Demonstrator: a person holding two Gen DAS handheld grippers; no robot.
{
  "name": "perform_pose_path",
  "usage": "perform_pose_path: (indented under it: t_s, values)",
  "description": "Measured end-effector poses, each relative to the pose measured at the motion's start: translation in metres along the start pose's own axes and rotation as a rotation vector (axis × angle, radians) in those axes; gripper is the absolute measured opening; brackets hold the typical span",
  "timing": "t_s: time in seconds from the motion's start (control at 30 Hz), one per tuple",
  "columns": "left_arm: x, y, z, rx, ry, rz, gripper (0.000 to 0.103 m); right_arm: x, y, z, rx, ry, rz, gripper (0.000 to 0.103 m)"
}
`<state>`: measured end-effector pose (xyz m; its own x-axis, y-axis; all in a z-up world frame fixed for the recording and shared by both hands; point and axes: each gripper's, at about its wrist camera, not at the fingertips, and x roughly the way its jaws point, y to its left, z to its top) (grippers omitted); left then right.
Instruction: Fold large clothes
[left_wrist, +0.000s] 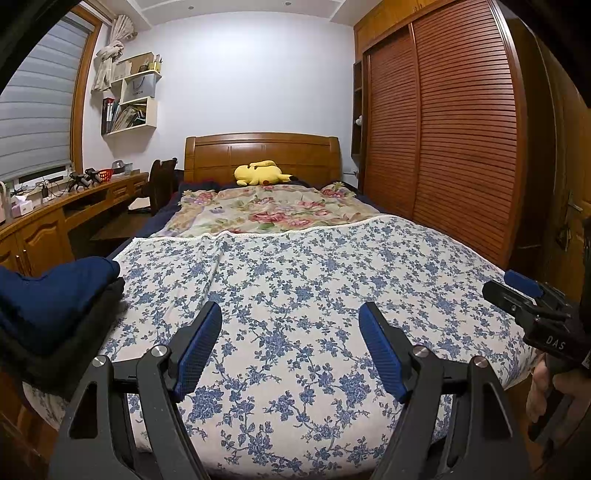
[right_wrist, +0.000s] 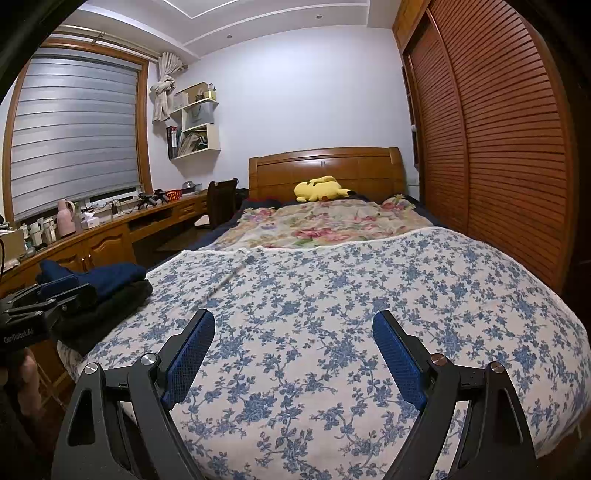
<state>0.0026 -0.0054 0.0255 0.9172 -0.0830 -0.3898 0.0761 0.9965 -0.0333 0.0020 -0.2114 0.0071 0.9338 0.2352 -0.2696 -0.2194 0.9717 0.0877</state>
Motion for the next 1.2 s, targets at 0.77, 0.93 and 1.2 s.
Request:
perform_pose_path:
  t_s: [0.77,0.93,1.2]
  values:
    - [0.009,0.001,-0.007,-0.008,0.016,0.007,0.077,0.0,0.001,-0.001,-0.005,0.005,0.005,0.088]
    - [0.009,0.003,-0.006,-0.009,0.016,0.006,0.077,0.0,0.0,0.0,-0.005,0.006,0.006,0.088]
    - [0.011,0.004,-0.006,-0.011,0.02,0.007,0.077,0.0,0.001,-0.001,-0.003,0.008,0.007,0.088]
